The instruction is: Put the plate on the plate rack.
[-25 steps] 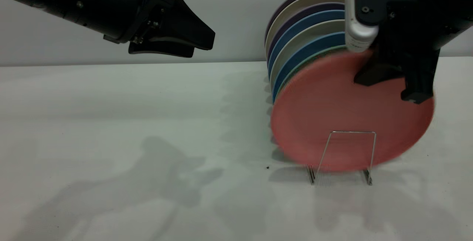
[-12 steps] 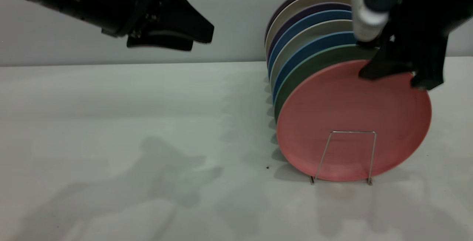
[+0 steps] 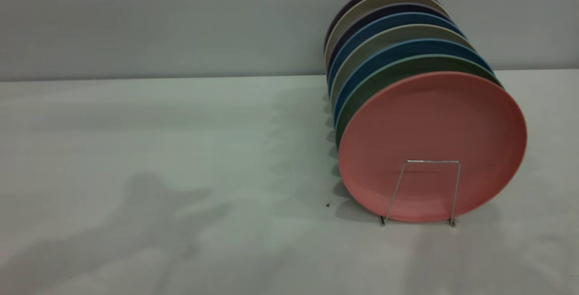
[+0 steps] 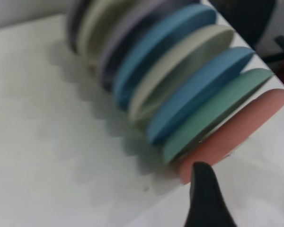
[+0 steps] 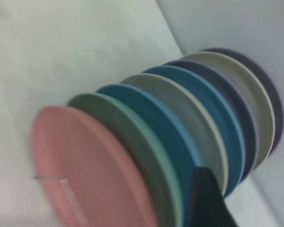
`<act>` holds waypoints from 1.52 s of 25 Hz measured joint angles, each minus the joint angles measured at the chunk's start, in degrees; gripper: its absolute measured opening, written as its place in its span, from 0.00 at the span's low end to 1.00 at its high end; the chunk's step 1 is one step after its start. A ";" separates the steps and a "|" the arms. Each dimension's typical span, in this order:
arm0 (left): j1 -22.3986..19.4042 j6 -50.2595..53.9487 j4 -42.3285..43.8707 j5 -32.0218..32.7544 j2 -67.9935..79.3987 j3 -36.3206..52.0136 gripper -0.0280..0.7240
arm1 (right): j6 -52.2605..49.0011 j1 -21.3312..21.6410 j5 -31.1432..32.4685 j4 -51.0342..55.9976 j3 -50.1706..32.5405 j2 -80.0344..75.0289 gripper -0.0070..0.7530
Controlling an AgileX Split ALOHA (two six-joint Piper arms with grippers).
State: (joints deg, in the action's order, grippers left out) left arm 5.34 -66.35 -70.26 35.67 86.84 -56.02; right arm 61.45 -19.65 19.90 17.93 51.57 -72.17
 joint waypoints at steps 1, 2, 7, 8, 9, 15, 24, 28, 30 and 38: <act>-1.87 1.81 2.74 0.92 -2.51 0.00 0.67 | -4.83 0.00 1.83 -1.73 0.00 1.34 0.58; -3.30 3.89 5.13 1.99 -5.15 0.00 0.67 | -10.08 0.05 4.00 -3.18 0.00 2.82 0.57; -7.96 12.35 13.45 5.00 -20.39 0.10 0.67 | -33.85 0.17 16.49 -13.42 0.00 8.41 0.55; -8.01 14.14 15.83 5.41 -23.32 0.10 0.67 | -37.70 0.17 20.32 -15.54 0.00 9.17 0.55; -8.01 16.65 18.51 5.99 -26.88 0.10 0.67 | -40.96 0.17 23.29 -16.95 0.00 10.15 0.55; -8.01 32.74 36.19 10.98 -48.05 3.56 0.67 | -46.49 0.17 36.12 -16.47 -1.78 22.32 0.55; -7.09 50.11 49.99 14.67 -78.09 21.08 0.62 | -47.45 0.17 46.04 -14.05 -11.18 44.76 0.52; -5.87 52.70 52.74 18.46 -84.14 25.93 0.61 | -47.39 0.17 45.48 -12.50 -17.73 50.53 0.52; -4.83 54.11 54.75 20.88 -85.99 26.84 0.61 | -47.39 0.17 45.27 -12.15 -21.43 53.15 0.52; -2.25 57.13 57.53 23.81 -88.09 27.02 0.61 | -47.99 0.17 44.79 -11.80 -23.81 62.37 0.52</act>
State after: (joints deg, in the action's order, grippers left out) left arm 3.09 -9.23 -12.73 59.49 -1.25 -28.99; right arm 13.46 -19.49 64.69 6.13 27.76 -9.80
